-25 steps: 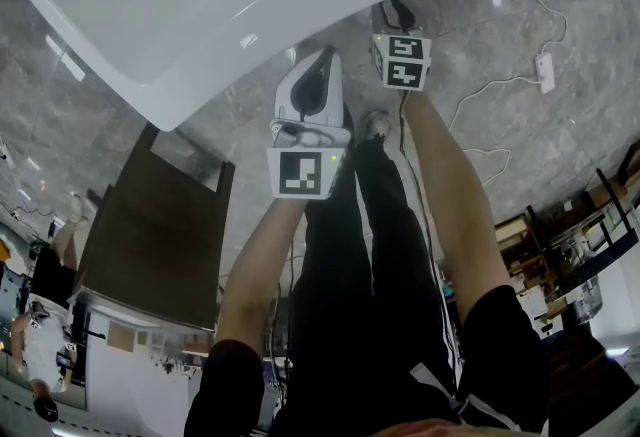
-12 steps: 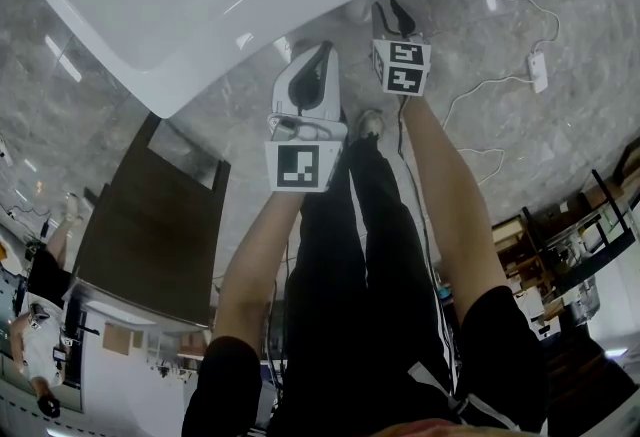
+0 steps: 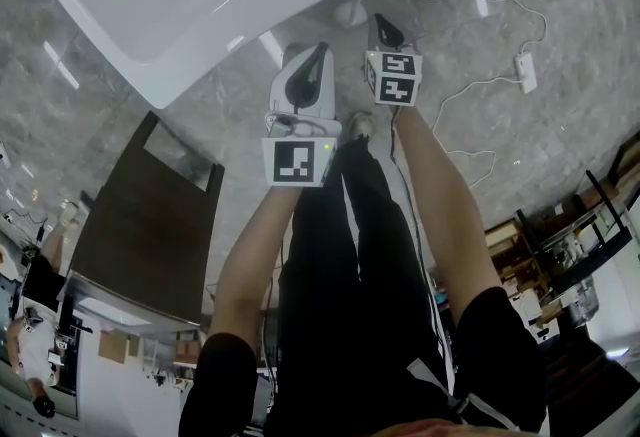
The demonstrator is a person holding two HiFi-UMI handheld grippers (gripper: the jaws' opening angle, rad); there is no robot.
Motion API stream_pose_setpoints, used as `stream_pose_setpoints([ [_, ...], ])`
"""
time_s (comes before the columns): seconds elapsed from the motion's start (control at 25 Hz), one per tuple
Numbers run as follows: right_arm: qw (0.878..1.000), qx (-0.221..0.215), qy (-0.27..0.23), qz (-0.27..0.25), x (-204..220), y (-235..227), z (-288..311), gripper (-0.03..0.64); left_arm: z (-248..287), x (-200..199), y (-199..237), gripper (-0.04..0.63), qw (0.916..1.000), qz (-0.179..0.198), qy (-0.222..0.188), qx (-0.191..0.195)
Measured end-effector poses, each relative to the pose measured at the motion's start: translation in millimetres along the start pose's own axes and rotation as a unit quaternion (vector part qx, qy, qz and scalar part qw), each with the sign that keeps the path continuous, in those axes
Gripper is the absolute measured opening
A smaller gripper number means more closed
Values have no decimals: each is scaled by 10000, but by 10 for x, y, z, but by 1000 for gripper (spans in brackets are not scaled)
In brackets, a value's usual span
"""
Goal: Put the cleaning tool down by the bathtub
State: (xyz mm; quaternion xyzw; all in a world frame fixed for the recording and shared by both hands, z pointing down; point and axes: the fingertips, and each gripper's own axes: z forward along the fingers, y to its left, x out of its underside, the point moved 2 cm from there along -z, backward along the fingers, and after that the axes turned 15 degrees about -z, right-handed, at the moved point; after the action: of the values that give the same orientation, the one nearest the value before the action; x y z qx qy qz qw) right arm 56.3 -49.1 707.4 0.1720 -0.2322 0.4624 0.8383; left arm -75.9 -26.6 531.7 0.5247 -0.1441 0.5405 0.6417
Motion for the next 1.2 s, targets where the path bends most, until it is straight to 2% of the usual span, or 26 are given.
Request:
stream_pose_setpoints([
  [0.2, 9997, -162, -33, 182, -4, 9, -221, 0, -53, -57, -140, 8, 10000, 39, -12, 20],
  [0.6, 9976, -46, -387, 580, -325, -80, -980, -2, -313, -271, -429, 8, 9998, 127, -170, -19],
  [0.84, 9949, 60, -606, 802, -447, -248, -1683, -2, -614, -506, -760, 8, 9995, 222, -235, -57],
  [1.2, 9905, 110, -1092, 826, -674, -323, -2825, -2, -1114, -819, -1386, 8, 9987, 358, -353, 12],
])
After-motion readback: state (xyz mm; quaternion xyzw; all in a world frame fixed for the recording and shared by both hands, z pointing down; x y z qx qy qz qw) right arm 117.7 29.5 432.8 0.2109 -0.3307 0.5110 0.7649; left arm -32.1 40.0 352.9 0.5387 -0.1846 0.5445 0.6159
